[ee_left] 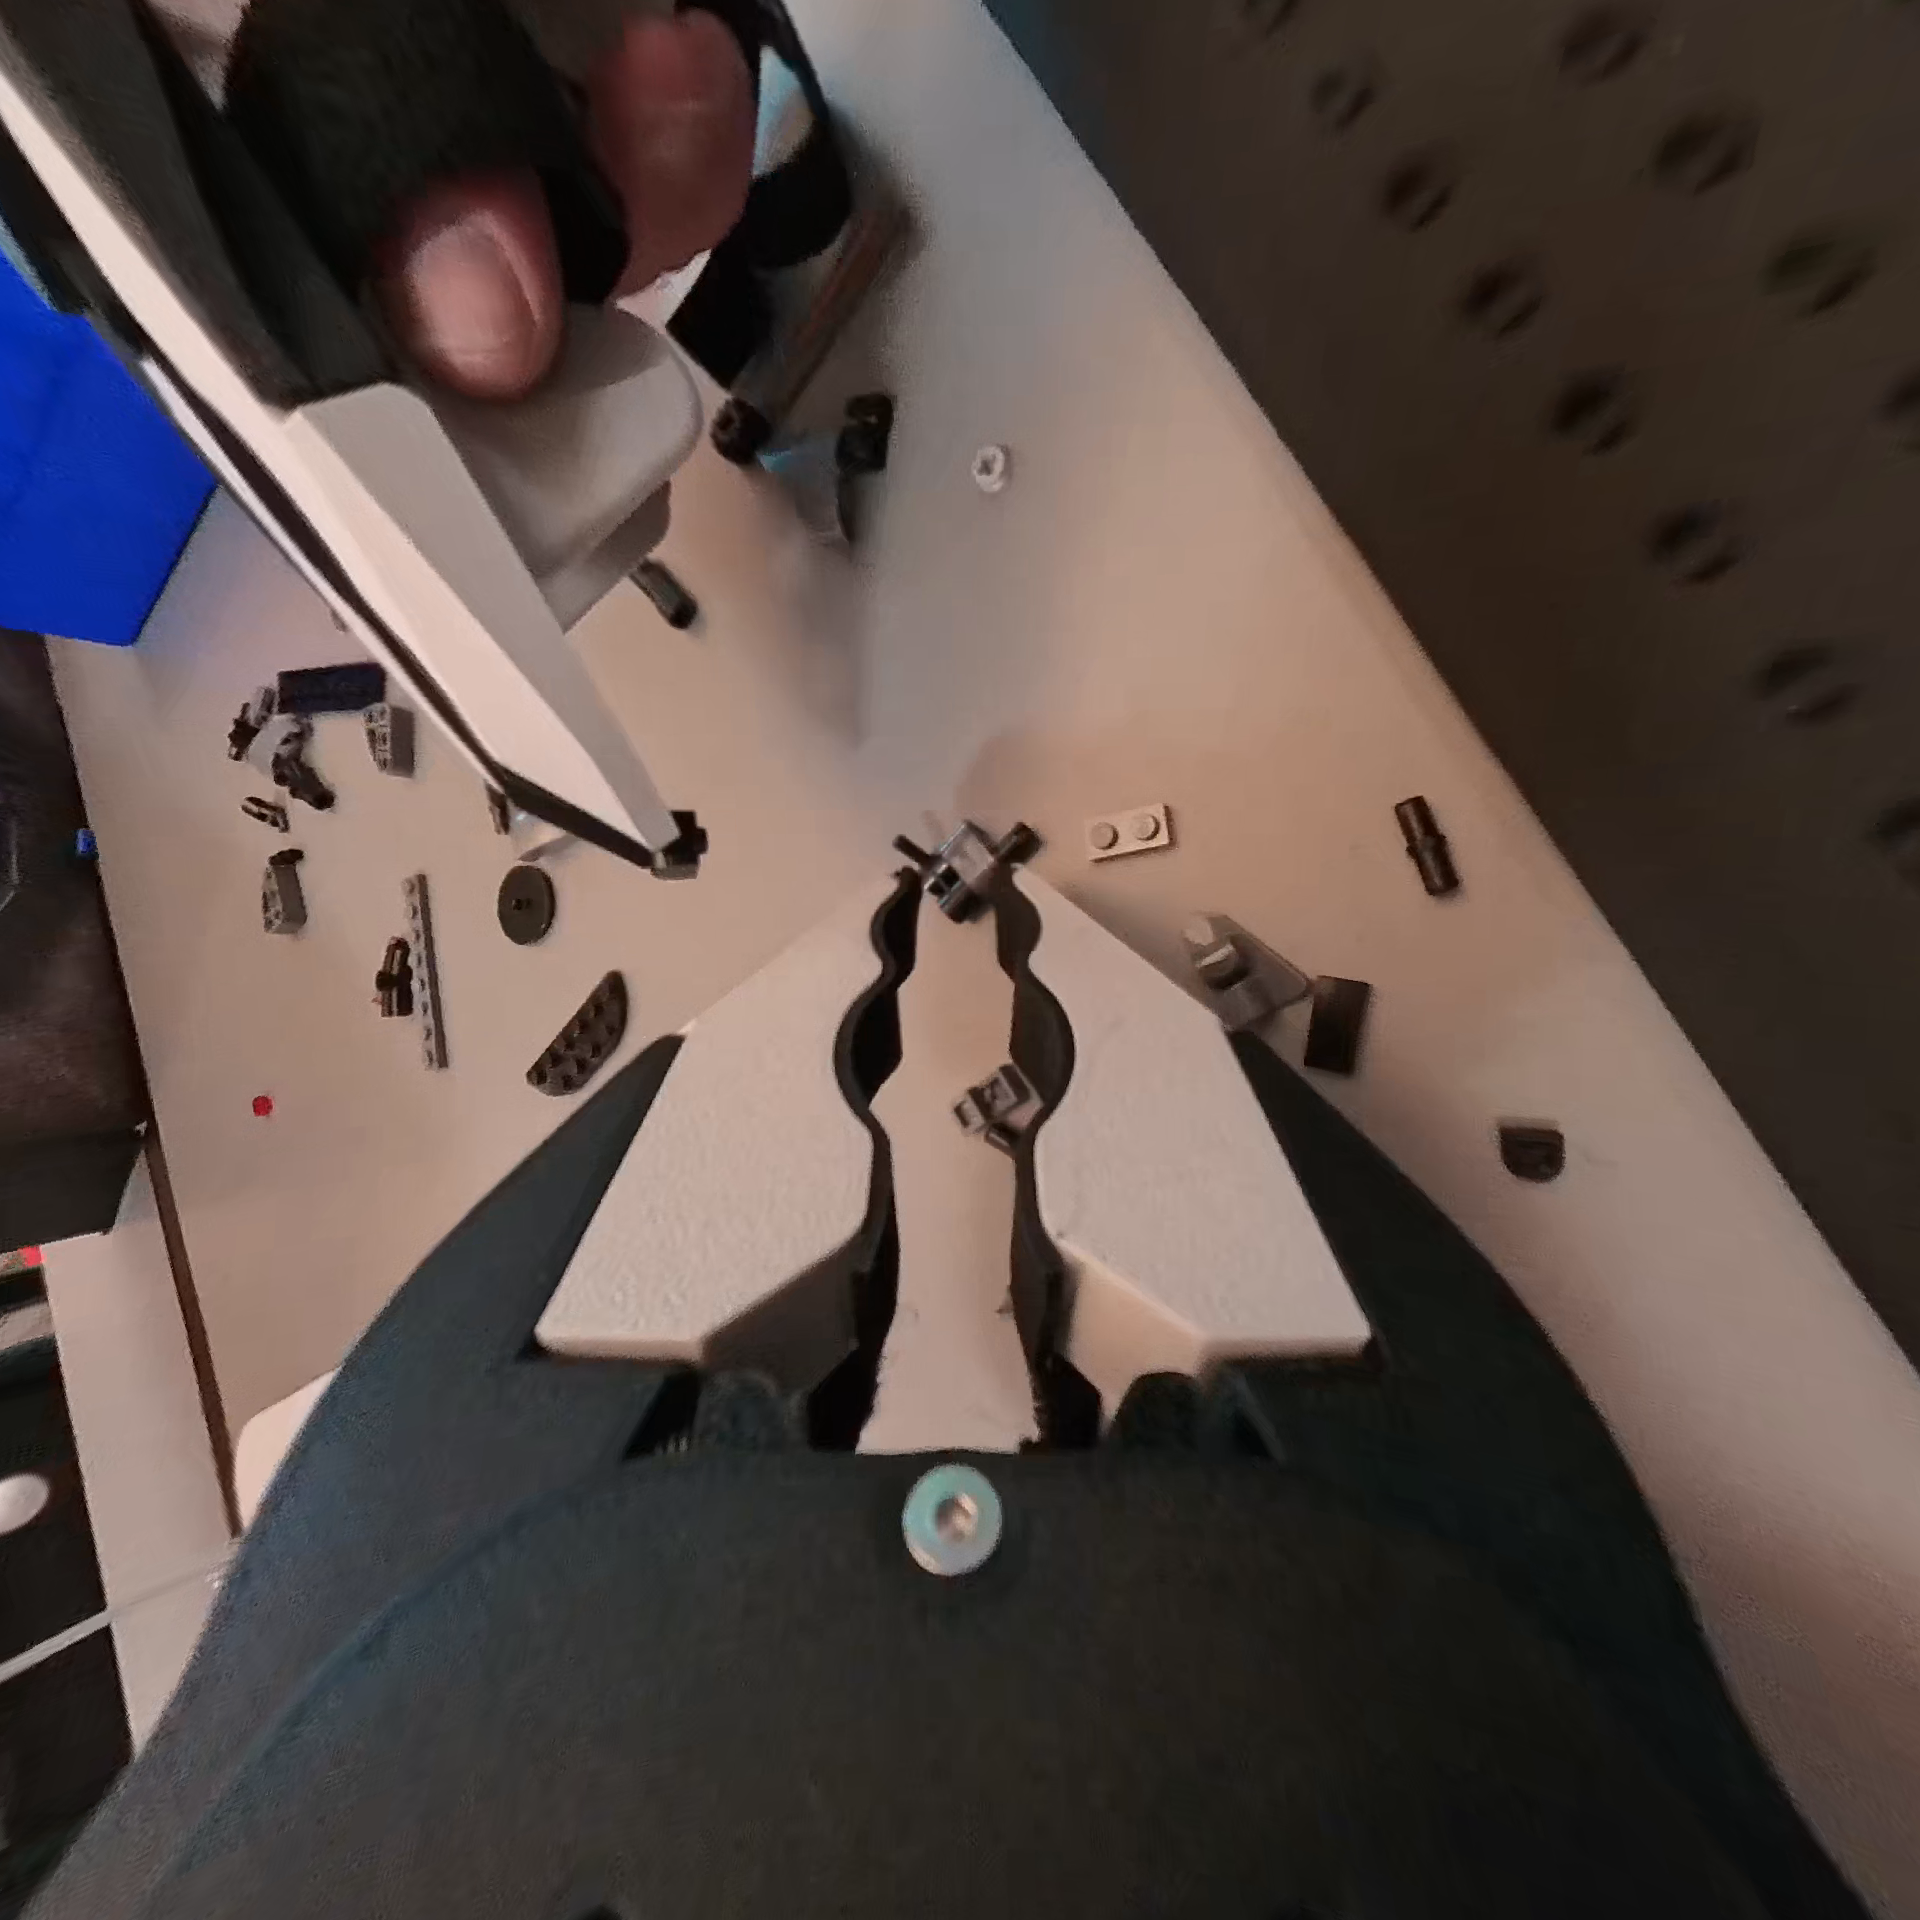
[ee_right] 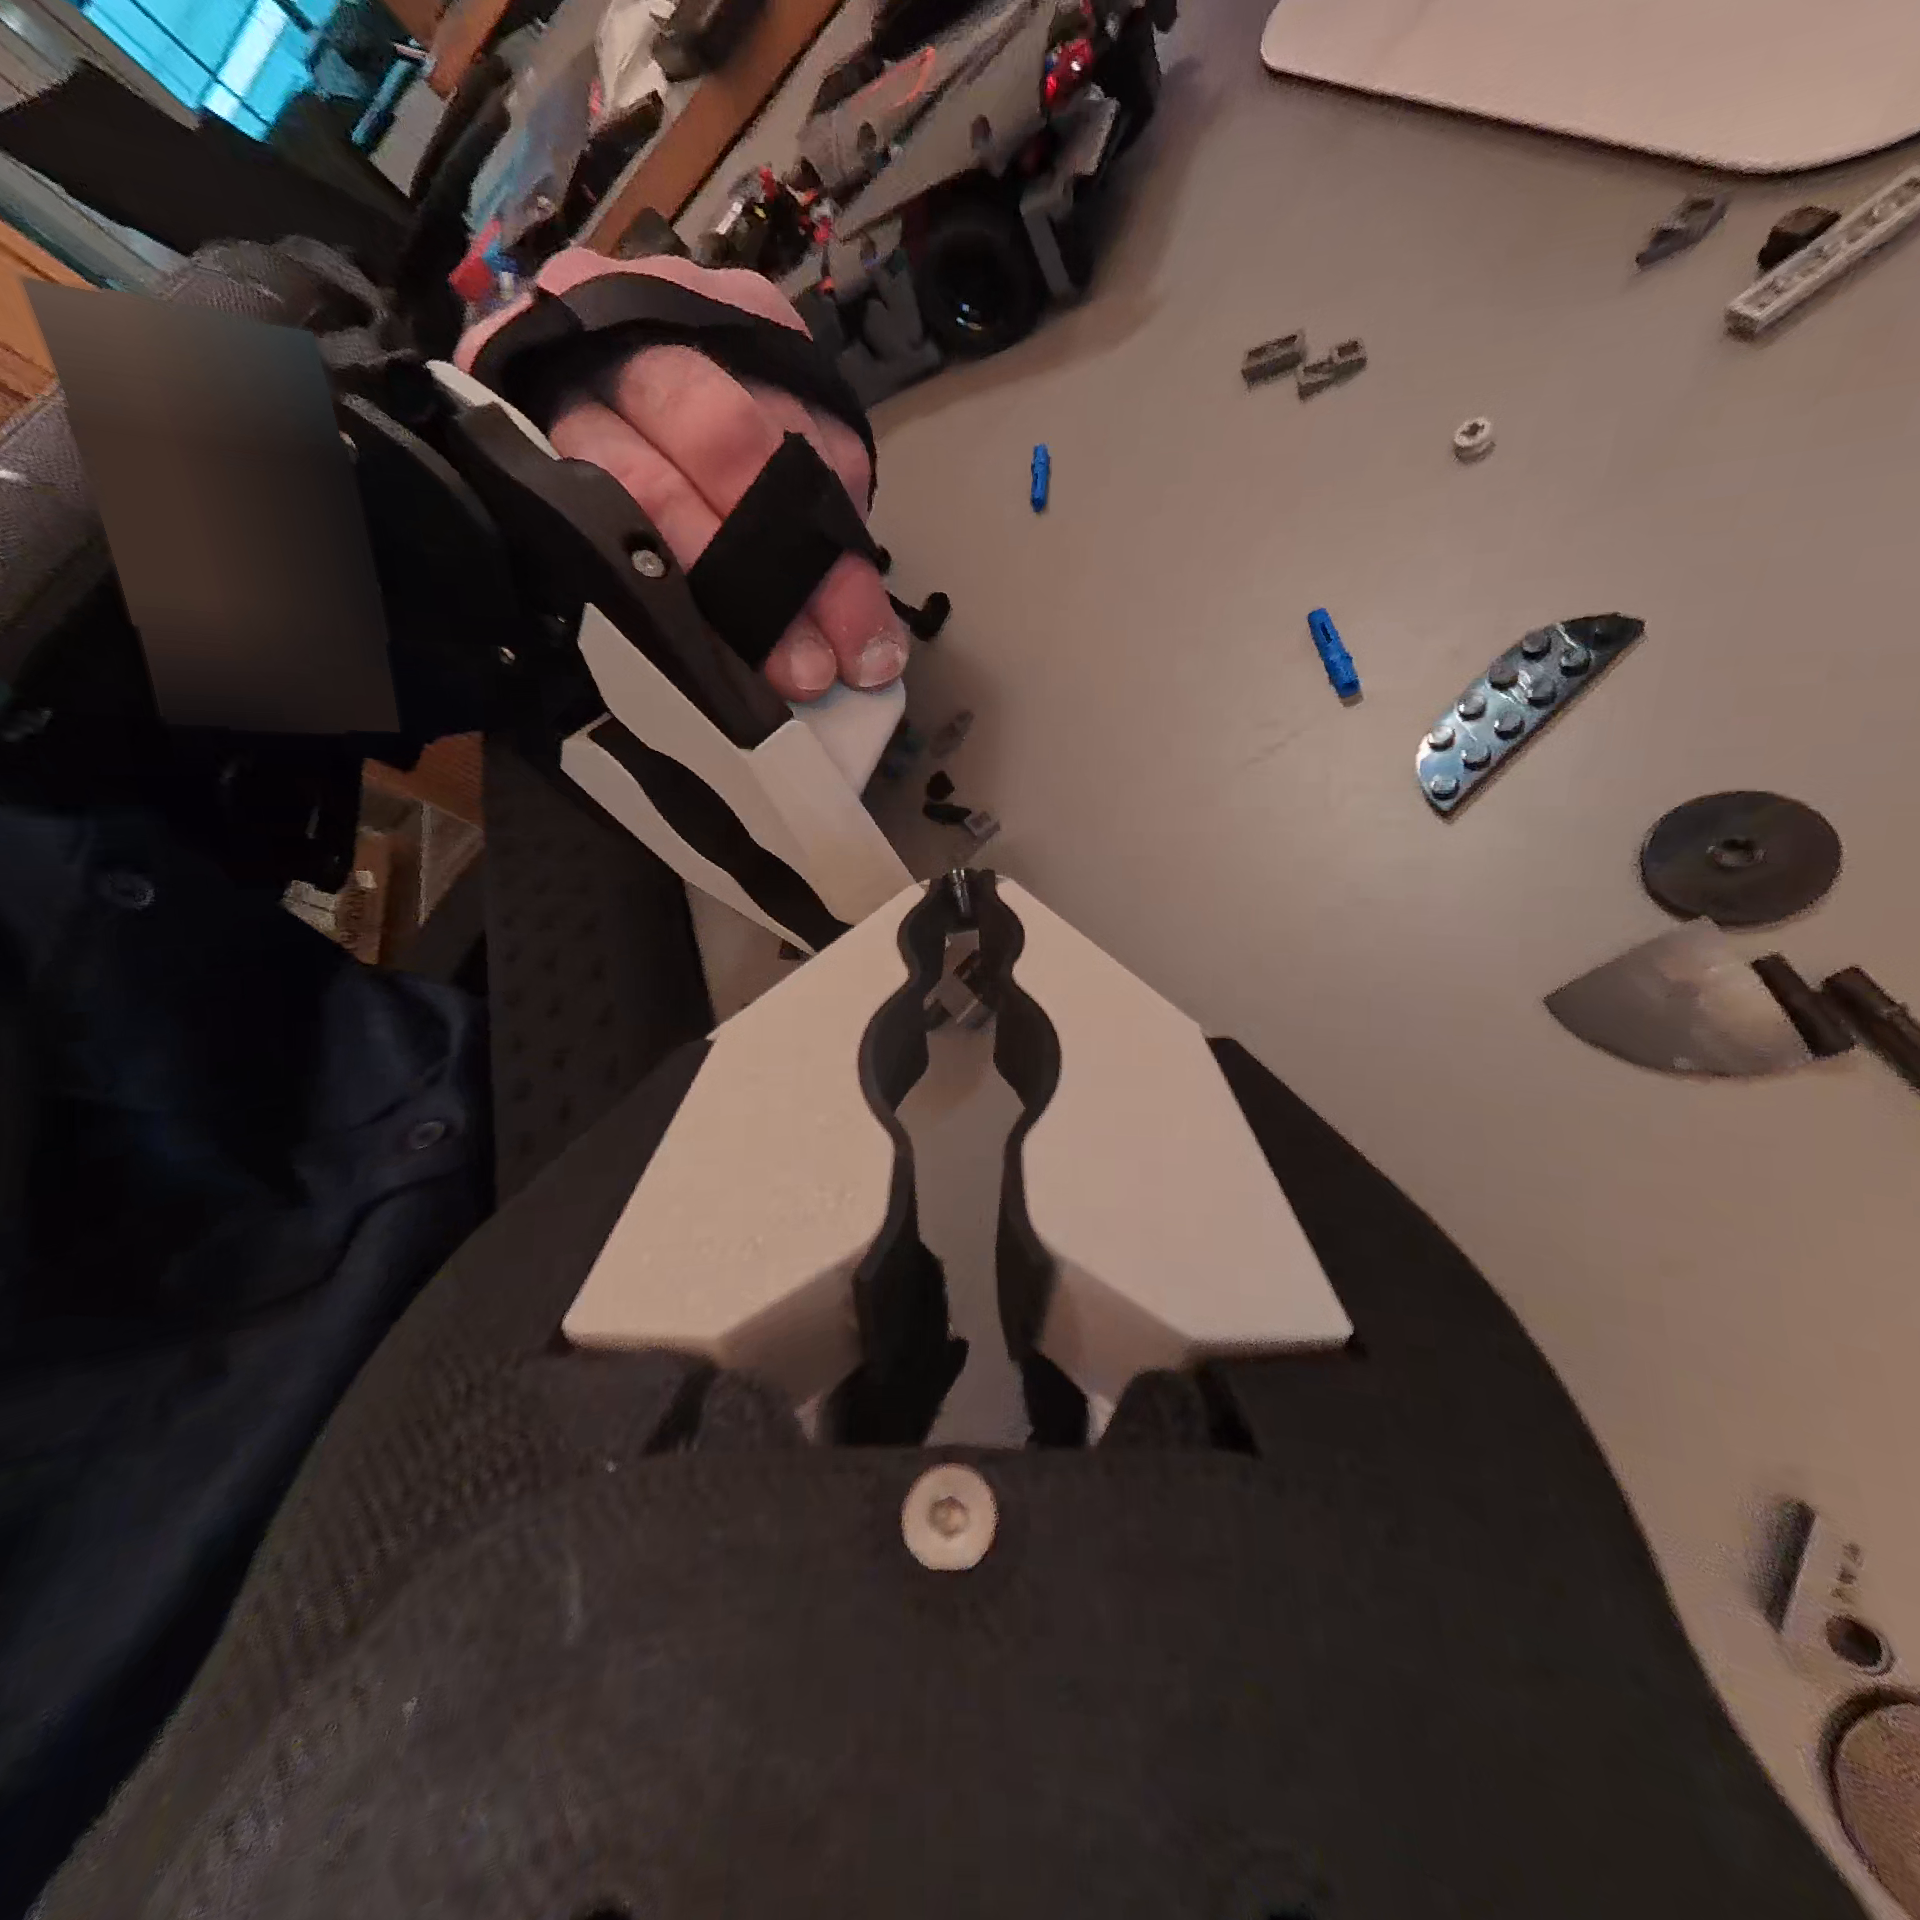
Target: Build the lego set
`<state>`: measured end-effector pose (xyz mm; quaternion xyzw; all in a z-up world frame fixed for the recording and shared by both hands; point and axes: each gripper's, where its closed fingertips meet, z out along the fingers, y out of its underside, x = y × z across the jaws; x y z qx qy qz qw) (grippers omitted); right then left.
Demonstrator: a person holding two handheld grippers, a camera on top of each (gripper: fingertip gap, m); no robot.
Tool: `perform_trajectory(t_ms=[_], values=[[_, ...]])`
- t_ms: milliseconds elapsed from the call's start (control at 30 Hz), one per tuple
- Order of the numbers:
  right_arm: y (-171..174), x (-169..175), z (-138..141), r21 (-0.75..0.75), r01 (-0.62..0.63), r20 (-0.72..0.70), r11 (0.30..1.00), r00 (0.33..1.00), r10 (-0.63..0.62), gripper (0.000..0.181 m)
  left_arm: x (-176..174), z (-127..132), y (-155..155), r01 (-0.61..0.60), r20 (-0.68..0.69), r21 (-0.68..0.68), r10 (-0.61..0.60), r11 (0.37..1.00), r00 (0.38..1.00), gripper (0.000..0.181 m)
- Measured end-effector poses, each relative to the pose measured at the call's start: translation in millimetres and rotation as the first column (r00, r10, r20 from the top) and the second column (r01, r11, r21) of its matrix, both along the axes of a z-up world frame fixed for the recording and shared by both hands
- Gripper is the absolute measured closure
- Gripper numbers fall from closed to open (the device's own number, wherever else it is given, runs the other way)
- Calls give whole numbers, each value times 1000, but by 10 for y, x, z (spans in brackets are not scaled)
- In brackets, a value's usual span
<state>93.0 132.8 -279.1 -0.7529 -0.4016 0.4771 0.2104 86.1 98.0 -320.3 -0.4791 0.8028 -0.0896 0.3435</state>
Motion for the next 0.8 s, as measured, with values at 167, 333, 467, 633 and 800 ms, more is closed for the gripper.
perform_trajectory(t_ms=[167,333,467,633,800], values=[[-33,-1,-127,29,35,70,999,997,-37,179,51,-81,11,-20,-9,16,20,1000,1000,176],[-51,-2,-213,47,47,108,998,993,-52,179,122,-105,36,-54,2,45,54,998,999,180],[-5,16,-204,54,55,103,997,993,-60,179,137,-104,55,-73,10,38,72,997,997,181],[43,46,-216,57,59,107,997,992,-65,179,165,-102,89,-98,13,49,97,994,995,181],[98,63,-222,68,58,114,996,991,-66,179,176,-101,142,-157,6,53,157,986,988,181]])
